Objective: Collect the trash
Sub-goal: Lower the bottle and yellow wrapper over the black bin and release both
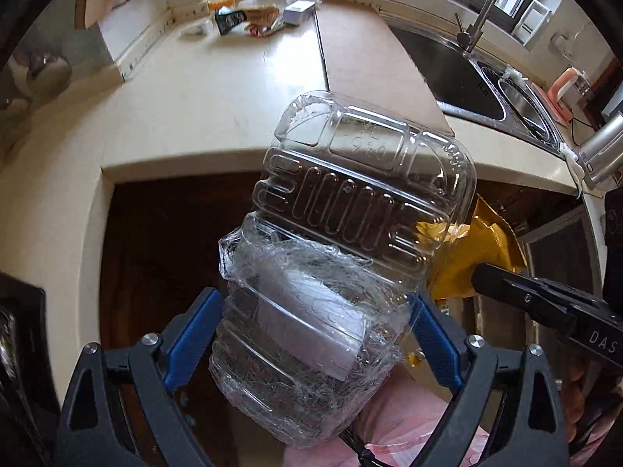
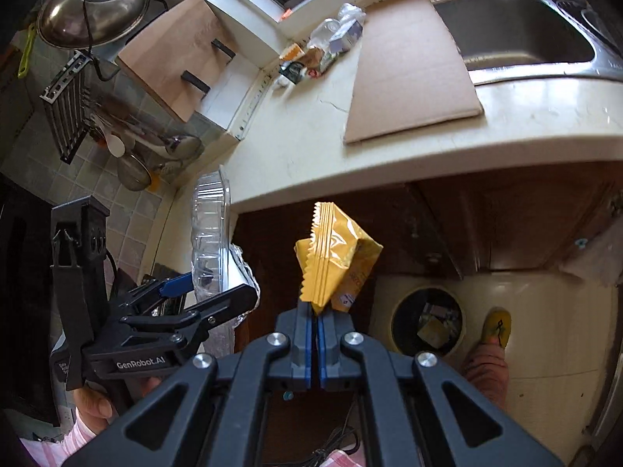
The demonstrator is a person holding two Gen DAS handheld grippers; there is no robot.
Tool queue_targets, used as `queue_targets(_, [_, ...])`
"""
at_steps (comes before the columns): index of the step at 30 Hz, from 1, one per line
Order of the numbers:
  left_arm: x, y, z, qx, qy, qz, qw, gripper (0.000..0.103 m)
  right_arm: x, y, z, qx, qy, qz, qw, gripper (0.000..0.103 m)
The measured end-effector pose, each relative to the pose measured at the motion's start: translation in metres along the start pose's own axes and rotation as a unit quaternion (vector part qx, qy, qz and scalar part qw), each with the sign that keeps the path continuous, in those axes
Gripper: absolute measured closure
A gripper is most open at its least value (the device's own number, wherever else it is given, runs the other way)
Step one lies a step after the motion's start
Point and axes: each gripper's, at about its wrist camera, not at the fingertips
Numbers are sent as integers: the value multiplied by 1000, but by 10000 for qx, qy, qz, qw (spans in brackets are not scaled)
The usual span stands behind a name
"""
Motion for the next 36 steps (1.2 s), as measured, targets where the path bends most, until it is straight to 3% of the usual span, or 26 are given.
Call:
queue_targets(4, [38, -31, -7, -382, -274, -226, 9986, 9, 23, -18, 25, 177, -148, -285, 9993, 101])
queue_targets(8, [90, -55, -16, -645, -344, -128, 9972, 9, 64, -29, 60, 289, -404, -518, 9974, 101])
queue_targets(14, [206, -93, -34, -988, -253, -88, 9947, 8, 162, -52, 127, 179, -775, -914, 9926, 100])
queue_targets(23, [356, -136, -68, -1212, -179, -510, 9912, 6, 305, -96, 208, -39, -1117, -1817, 9770, 96])
queue_targets(26, [392, -148, -79, -1431, -237, -852, 9858, 5, 338, -102, 226, -48, -1380, -2154, 9667, 77])
queue_targets(28, [411, -153, -90, -1642, -358, -1138, 9792, 5, 348, -103, 233, -95, -1420, -2204, 9650, 66])
queue_targets(31, [431, -157, -104, -1718, -325, -1685, 9701, 5, 349, -100, 237, -43, -1354, -2175, 9666, 61])
queue_targets(36, [440, -158, -98, -1379, -237, -1954, 9707, 5, 335, -100, 232, -43, -1243, -2103, 9697, 60])
Point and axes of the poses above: each gripper's, at about its wrist camera, not at the fingertips, and x roughly the way its jaws point, z to its right, y to its top
